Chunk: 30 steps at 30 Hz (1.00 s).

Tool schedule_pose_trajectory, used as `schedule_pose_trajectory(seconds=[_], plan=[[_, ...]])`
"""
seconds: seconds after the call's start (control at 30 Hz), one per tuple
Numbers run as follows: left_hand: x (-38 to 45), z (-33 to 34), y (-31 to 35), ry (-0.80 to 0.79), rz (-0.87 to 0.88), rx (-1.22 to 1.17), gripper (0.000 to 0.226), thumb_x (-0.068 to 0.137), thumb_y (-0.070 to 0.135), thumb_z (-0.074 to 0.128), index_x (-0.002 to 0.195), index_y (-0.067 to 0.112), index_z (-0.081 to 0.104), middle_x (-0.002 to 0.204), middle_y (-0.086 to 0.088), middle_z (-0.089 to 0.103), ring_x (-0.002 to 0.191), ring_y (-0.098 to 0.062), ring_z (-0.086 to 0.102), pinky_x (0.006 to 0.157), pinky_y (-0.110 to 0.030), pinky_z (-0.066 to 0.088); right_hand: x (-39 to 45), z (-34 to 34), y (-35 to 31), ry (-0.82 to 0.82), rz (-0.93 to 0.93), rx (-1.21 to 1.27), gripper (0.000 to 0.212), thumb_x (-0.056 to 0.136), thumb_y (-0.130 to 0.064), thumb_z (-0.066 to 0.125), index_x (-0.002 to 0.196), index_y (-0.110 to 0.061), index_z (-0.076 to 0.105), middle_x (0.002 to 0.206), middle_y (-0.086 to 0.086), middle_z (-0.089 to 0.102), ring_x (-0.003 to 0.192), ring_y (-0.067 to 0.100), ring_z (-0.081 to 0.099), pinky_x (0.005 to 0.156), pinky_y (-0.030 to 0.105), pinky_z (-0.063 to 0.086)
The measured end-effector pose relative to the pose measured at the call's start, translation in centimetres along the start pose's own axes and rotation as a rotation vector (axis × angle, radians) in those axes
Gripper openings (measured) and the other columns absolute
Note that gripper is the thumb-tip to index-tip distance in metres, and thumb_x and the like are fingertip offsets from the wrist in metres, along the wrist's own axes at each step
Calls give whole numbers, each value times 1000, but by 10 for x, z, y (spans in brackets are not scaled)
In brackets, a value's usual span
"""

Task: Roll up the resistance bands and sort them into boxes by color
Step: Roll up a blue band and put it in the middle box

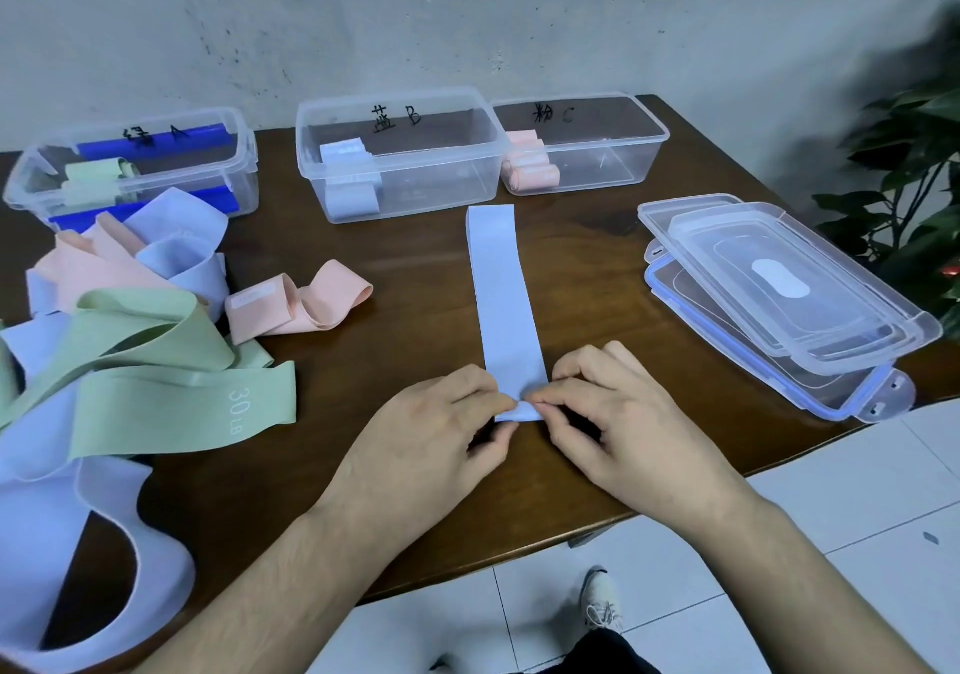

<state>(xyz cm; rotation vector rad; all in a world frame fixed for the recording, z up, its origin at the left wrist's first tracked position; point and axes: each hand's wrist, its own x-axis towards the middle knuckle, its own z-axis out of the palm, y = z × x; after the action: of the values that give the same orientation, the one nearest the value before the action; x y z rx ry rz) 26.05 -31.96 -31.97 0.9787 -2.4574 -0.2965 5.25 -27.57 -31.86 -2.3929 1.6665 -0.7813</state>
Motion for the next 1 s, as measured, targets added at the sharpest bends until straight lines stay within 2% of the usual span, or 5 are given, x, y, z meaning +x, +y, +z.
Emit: schedule_pose_trajectory(seconds=[0.13,0.3,0.57,0.77,1.0], plan=[[1,1,0,2,-24,18,19,89,29,60,95,18,74,95,7,61,63,-6,54,68,-14,43,0,-2,0,-13,-31,-4,25,95,-29,63,118,-22,71,106,-13,55,96,5,43,82,20,45],[6,-2,0,-30,-85,-32,19,89,30,61,97,19,74,95,11,58,62,-3,42,64,3,33,4,-3,0,-56,-41,22,21,97,-29,59,115,-24,70,105,-16,55,95,4,45,85,21,44],[-2,-5,8,-70,-76,-41,25,93,36,50,98,24,72,96,14,55,64,-5,49,65,-8,34,-3,-5,-4,-50,-14,44,14,95,-25,64,107,-27,73,98,-21,50,93,3,42,86,12,37],[-6,-4,6,-31,-122,-136,10,94,23,66,103,26,69,98,17,56,78,15,47,73,3,32,0,-3,-2,-69,56,155,17,95,-23,66,110,-30,70,97,-24,52,96,7,50,84,15,40],[-3,-3,8,-37,-85,-74,9,91,27,65,97,22,70,98,12,56,59,8,41,69,3,31,1,-2,2,-51,117,224,13,93,-25,69,103,-32,74,97,-19,57,99,10,51,85,15,40]])
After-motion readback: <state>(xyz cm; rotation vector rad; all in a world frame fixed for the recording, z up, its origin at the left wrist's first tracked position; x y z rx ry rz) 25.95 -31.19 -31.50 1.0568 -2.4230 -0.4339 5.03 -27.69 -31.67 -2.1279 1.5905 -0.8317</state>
